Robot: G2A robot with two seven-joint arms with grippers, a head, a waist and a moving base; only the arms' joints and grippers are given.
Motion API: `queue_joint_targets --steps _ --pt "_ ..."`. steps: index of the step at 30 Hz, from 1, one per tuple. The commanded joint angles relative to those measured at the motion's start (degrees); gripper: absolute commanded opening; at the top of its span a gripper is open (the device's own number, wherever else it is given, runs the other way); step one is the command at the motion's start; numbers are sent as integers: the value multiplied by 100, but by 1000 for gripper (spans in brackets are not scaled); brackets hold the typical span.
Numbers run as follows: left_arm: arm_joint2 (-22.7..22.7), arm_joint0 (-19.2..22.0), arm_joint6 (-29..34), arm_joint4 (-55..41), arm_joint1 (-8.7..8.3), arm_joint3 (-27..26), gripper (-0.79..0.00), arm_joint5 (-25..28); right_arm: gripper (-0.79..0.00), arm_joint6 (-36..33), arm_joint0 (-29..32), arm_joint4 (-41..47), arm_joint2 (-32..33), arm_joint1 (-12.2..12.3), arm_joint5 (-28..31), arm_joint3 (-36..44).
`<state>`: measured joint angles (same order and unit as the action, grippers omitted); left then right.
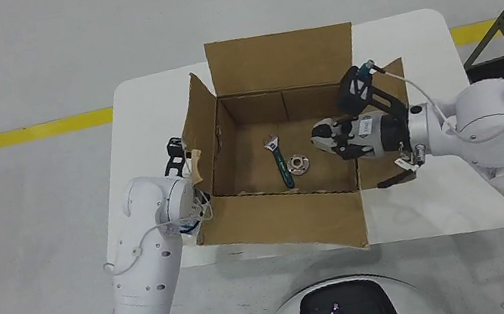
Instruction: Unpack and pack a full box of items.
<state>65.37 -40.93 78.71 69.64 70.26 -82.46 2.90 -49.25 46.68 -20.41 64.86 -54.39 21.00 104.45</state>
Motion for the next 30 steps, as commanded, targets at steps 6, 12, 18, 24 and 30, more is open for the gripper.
queue_joint_targets --steps 6,12,18,24,30 --pt "-13 -135 75 -480 8 -226 0 262 -785 -166 -120 -155 -13 -6 -186 49" --pt "93 -296 193 -671 -33 -584 0 442 -785 -605 -202 -330 56 23 -453 126" --pt "337 -428 295 -273 -117 -587 0 326 -785 -1289 -407 -751 -261 2 -919 71" --pt "537 -451 399 162 -177 -425 0 104 -785 -1554 -946 -1225 -1148 -201 -1441 -243" --pt "594 -451 416 246 -193 -403 0 70 -785 -1414 -1214 -1313 -1593 -351 -1592 -546"
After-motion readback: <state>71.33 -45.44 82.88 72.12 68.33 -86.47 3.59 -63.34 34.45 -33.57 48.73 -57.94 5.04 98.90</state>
